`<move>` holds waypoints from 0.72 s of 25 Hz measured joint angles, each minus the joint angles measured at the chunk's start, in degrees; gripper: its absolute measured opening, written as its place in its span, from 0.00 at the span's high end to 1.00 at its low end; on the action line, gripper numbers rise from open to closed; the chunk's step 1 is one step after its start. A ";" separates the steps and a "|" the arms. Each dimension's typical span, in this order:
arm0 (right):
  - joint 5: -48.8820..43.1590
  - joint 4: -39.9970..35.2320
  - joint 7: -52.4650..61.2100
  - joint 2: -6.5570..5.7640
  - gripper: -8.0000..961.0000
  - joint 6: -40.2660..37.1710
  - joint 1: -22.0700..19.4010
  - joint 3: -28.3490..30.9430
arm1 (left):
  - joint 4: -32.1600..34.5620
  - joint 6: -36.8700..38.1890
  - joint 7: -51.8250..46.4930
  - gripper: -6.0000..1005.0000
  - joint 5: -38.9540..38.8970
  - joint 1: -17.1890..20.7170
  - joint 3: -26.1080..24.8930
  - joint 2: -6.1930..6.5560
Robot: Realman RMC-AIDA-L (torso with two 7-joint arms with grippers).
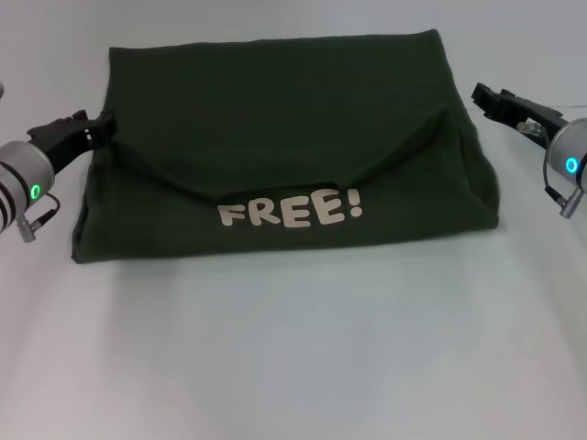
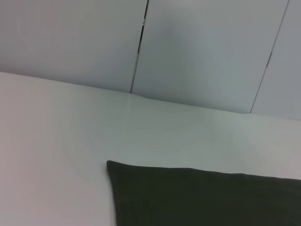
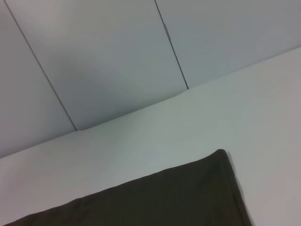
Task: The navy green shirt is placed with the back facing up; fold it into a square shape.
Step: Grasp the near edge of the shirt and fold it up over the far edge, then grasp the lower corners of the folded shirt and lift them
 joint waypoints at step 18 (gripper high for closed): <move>0.02 -6.76 9.95 -1.64 0.12 -19.36 -8.11 -1.38 | 8.92 21.85 -18.70 0.19 2.21 8.19 8.30 4.24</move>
